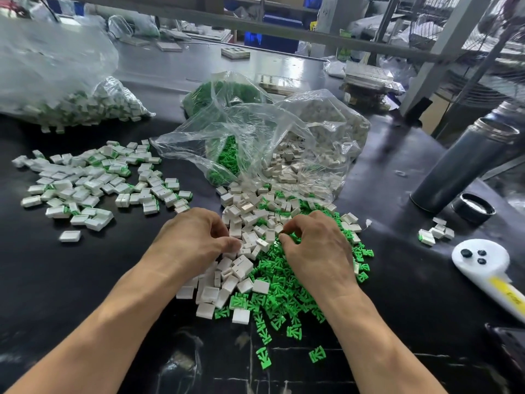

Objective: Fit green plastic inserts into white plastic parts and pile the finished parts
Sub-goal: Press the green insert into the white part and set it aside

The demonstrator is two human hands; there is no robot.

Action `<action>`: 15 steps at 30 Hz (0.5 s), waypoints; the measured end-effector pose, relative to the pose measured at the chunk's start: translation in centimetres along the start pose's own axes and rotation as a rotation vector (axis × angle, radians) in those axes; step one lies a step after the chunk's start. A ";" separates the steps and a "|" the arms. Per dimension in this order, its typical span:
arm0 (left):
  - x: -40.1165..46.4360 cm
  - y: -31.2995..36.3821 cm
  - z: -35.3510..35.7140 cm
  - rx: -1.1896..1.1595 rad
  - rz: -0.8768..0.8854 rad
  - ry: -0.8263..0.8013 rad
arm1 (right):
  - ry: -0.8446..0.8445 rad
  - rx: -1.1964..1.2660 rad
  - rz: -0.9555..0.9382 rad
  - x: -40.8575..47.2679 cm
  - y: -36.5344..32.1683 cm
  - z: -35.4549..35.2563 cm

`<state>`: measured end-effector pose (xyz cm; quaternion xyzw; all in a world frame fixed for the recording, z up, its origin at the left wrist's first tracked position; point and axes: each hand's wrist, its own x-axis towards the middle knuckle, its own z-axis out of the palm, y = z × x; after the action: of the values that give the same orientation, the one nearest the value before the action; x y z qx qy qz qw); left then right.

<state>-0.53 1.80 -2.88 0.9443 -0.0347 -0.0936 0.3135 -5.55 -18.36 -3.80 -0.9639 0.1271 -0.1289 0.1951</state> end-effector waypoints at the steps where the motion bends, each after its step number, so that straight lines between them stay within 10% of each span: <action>1: 0.1 0.0 0.1 0.013 0.001 0.005 | 0.011 -0.008 -0.005 0.0 -0.1 0.1; 15: 0.1 0.3 0.9 -0.042 0.011 0.049 | 0.071 0.013 -0.063 0.2 -0.2 0.4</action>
<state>-0.65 1.02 -3.42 0.9394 -0.0302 -0.0696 0.3343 -5.24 -18.10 -4.05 -0.9611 0.1025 -0.1697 0.1925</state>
